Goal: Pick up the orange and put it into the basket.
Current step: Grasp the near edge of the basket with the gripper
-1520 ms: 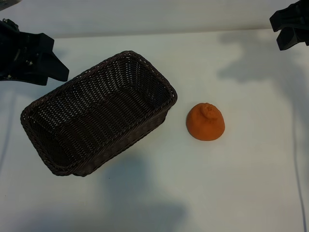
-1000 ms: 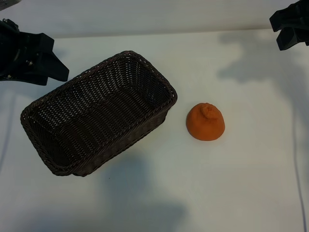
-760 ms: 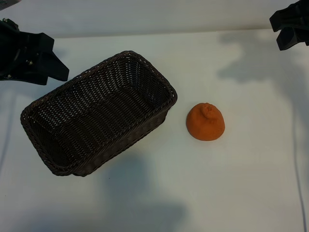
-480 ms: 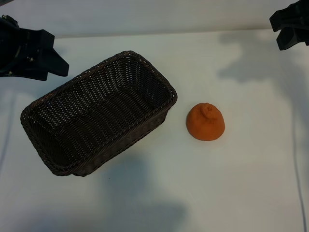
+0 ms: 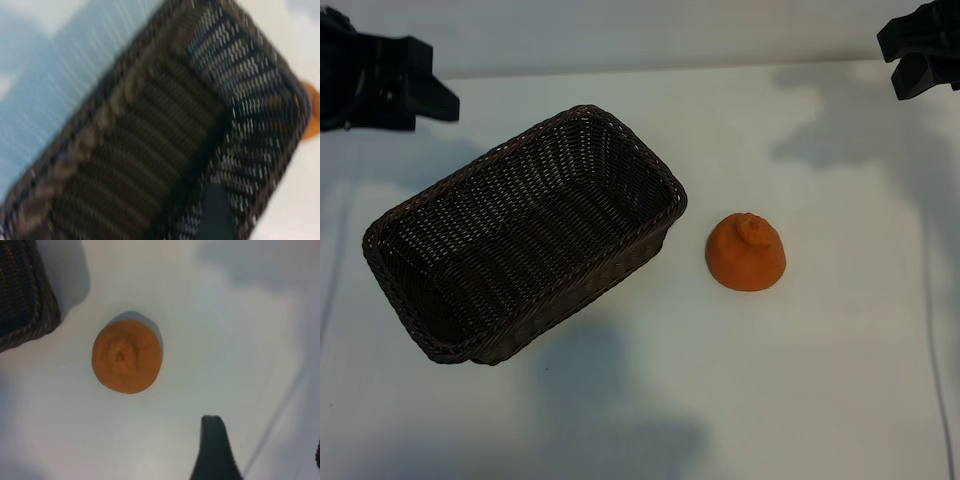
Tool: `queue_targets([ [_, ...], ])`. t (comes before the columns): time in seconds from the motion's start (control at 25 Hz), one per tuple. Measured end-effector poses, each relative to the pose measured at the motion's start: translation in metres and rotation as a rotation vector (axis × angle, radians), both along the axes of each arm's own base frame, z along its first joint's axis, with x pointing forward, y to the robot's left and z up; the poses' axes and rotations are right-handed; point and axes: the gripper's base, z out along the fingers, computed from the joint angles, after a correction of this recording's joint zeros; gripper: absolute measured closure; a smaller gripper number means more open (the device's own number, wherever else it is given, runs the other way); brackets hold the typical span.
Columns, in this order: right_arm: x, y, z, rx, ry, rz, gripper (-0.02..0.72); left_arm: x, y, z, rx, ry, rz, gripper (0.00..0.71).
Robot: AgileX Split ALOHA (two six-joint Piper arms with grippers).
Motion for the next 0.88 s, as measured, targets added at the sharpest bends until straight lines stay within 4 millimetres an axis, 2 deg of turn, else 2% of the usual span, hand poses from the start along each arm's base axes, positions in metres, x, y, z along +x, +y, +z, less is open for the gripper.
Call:
queue_targets([
  [0.16, 0.0, 0.0, 0.0, 0.0, 0.0, 0.0, 0.235, 0.002, 0.001, 0.001, 0.001, -0.019, 0.016, 0.185],
  [0.28, 0.0, 0.0, 0.0, 0.0, 0.0, 0.0, 0.235, -0.001, 0.005, -0.002, 0.023, 0.045, 0.063, 0.185],
  [0.6, 0.0, 0.0, 0.0, 0.0, -0.001, 0.0, 0.235, -0.018, 0.044, -0.014, 0.229, 0.305, 0.258, 0.245],
  [0.88, 0.0, 0.0, 0.0, 0.001, -0.002, 0.0, 0.235, -0.019, 0.046, -0.014, 0.222, 0.325, 0.305, 0.262],
])
